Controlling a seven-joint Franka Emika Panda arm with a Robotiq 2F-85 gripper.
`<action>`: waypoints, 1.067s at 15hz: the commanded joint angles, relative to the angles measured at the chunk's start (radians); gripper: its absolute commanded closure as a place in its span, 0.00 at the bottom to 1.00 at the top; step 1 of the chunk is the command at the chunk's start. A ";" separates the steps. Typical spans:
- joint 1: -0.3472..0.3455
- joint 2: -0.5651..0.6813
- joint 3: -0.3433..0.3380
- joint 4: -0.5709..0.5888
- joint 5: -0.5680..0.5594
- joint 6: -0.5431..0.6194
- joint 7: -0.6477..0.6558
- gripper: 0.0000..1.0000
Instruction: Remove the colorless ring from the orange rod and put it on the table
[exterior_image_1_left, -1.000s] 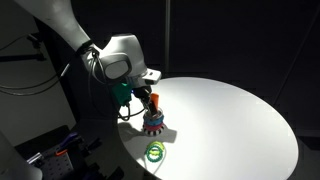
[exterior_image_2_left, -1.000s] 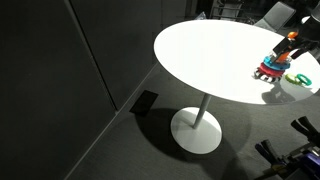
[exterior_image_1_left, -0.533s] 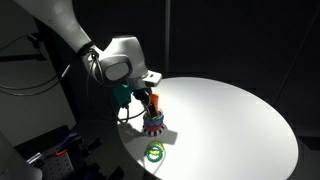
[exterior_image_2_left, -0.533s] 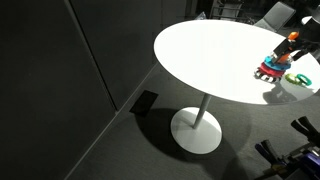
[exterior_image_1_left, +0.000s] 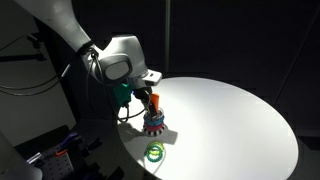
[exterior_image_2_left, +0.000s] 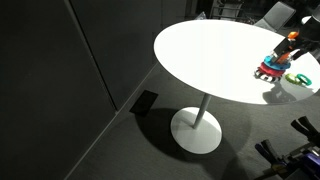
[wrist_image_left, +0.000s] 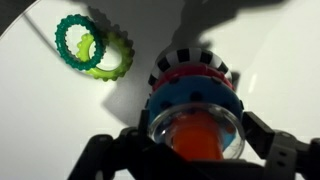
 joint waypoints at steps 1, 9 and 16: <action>0.013 -0.068 -0.008 0.002 -0.016 -0.058 0.018 0.34; -0.012 -0.221 0.019 0.000 -0.007 -0.184 0.005 0.34; -0.047 -0.279 0.018 0.025 0.012 -0.215 0.004 0.34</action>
